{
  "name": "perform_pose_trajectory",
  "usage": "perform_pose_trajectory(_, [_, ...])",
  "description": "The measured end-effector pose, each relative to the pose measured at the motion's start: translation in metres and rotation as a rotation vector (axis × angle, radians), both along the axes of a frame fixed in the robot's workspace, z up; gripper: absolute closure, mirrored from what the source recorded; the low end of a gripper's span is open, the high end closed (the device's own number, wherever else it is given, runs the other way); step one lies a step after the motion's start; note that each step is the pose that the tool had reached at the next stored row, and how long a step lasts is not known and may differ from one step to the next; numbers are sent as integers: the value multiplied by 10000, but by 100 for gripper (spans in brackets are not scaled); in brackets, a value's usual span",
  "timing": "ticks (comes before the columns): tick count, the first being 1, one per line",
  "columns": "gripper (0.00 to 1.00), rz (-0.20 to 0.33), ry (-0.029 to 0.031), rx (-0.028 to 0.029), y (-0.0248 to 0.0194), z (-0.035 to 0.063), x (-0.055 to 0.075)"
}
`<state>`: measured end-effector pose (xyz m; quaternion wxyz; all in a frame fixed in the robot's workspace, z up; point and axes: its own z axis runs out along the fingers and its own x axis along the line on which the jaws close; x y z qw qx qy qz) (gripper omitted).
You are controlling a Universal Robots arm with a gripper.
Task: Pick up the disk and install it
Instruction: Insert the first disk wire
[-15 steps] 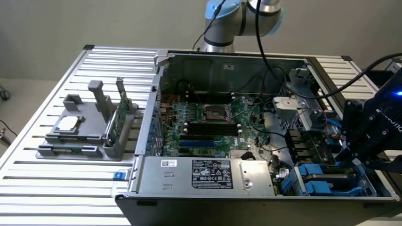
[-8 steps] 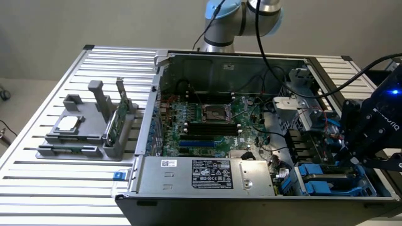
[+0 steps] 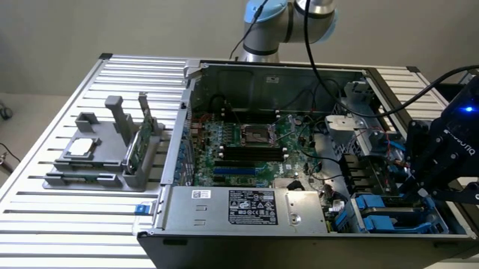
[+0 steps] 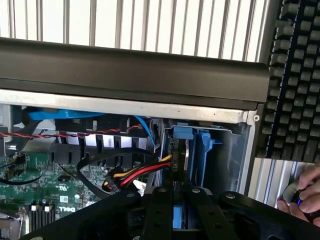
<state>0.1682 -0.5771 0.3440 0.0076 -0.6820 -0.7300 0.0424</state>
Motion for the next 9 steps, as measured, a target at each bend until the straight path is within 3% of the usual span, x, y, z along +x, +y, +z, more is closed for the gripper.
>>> perform_pose_trajectory(9, [84, -355, -20, -11, 11, -10, 1])
